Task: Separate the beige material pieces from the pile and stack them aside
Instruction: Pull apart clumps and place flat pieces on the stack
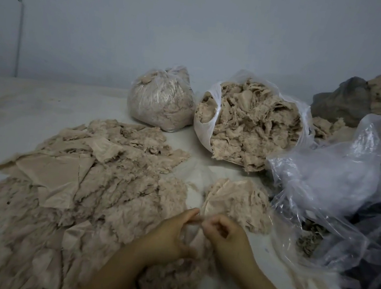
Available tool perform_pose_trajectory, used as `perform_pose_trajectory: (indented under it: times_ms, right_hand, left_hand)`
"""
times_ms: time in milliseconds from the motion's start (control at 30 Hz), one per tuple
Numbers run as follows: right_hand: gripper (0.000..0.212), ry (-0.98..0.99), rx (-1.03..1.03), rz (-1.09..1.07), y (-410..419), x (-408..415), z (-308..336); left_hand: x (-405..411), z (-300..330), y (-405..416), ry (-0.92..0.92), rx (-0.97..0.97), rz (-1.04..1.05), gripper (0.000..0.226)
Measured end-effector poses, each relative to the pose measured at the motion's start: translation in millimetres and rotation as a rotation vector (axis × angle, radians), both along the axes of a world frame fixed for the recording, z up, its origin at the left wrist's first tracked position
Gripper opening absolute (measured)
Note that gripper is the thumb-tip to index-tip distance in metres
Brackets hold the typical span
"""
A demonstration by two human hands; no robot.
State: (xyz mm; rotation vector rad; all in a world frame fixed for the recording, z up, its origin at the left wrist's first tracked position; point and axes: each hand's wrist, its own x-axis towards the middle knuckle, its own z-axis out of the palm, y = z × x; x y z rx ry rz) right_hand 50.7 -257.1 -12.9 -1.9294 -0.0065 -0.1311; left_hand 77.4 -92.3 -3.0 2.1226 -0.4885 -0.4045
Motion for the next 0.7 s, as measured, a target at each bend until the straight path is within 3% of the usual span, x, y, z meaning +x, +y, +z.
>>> perform_pose_trajectory:
  times_ms: [67,167,300,433,533,633,700]
  right_hand:
    - [0.017,-0.016,0.317,-0.019,2,0,4]
    - [0.021,0.096,0.609,-0.014,2,0,13]
    - [0.039,0.281,0.493,0.146,6,-4,16]
    - [0.019,0.067,0.648,-0.109,13,-1,11]
    - [0.026,-0.047,0.651,-0.165,14,-3,6]
    - [0.024,0.048,0.706,-0.068,8,-4,8]
    - [0.039,0.214,0.700,0.072,6,-3,16]
  left_hand:
    - [1,-1,2,-0.080,0.095,0.008,0.070]
    - [4,-2,5,-0.201,0.094,0.066,0.029]
    - [2,1,6,-0.287,0.033,0.000,0.014]
    - [5,0,14,-0.293,0.218,0.016,0.036]
    - [12,0,23,-0.254,0.261,0.074,0.034]
    - [14,3,28,-0.119,0.075,0.070,0.011]
    - [11,8,28,-0.019,-0.090,0.024,0.016]
